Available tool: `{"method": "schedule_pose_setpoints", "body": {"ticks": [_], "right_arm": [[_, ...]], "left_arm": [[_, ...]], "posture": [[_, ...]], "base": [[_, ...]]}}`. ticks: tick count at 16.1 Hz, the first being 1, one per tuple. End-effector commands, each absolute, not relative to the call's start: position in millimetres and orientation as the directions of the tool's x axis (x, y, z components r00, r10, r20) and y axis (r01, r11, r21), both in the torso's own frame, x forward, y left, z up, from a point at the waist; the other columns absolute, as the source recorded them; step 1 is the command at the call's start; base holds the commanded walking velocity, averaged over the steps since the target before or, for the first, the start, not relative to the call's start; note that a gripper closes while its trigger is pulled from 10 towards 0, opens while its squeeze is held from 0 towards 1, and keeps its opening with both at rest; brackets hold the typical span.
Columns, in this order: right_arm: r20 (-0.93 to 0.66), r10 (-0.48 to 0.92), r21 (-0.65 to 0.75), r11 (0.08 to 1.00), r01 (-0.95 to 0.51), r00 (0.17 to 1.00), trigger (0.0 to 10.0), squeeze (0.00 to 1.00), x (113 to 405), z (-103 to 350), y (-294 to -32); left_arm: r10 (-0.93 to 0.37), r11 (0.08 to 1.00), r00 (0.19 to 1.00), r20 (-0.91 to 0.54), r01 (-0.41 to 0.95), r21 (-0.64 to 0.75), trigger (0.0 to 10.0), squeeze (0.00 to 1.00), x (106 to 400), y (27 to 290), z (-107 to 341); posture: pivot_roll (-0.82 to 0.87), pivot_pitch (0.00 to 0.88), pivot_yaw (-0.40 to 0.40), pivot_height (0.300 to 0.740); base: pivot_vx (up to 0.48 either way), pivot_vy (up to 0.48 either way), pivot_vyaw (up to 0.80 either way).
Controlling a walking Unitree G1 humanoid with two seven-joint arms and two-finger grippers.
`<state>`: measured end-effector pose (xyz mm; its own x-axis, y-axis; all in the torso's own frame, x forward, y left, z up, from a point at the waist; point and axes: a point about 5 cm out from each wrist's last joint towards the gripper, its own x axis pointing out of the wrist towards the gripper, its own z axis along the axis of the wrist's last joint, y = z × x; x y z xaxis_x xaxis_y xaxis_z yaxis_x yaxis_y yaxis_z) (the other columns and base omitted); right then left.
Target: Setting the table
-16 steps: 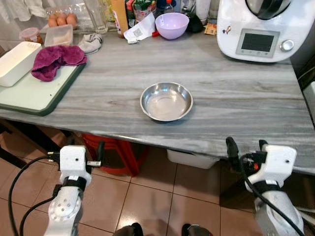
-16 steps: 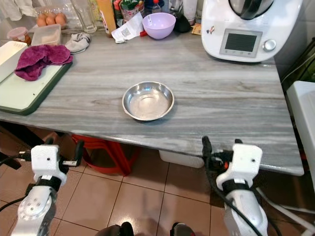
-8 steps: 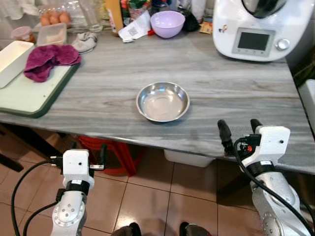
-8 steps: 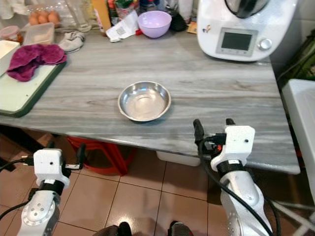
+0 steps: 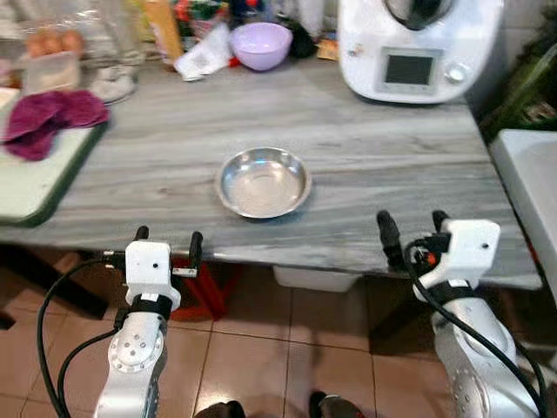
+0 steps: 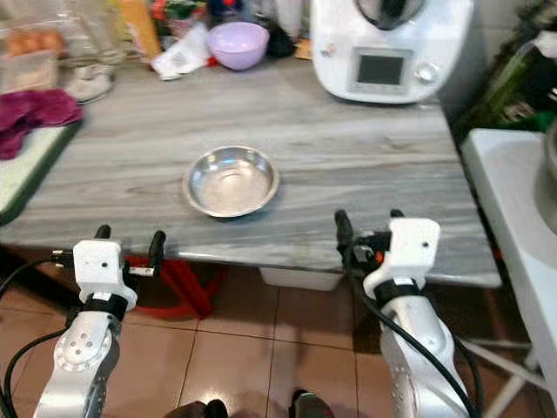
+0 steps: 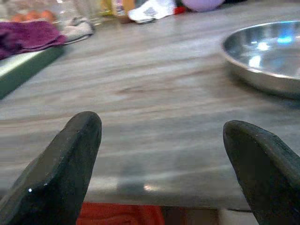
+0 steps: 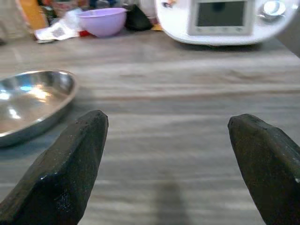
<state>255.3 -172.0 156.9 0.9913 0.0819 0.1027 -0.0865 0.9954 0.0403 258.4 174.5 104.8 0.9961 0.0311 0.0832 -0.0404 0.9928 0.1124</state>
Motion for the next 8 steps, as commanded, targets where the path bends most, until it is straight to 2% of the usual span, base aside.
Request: {"method": "schedule_pose_setpoints", "body": {"ticks": [1,8], "right_arm": [[0.096,0.084,0.046,0.995,-0.089,0.992,10.0,0.0,256.0,154.6,-172.1],[0.097,0.074,0.058,0.995,-0.08,0.993,10.0,0.0,258.7,153.2,-171.0]], "left_arm": [[0.051,0.991,0.998,0.045,-0.056,0.124,10.0,0.0,257.2,179.3,98.5],[0.05,0.99,0.998,0.036,-0.054,0.13,10.0,0.0,262.7,180.7,98.3]], "posture": [[-0.16,0.152,0.043,0.74],[-0.16,0.147,0.05,0.74]], "base": [[0.0,0.0,0.0],[-0.295,0.0,0.0]]}}
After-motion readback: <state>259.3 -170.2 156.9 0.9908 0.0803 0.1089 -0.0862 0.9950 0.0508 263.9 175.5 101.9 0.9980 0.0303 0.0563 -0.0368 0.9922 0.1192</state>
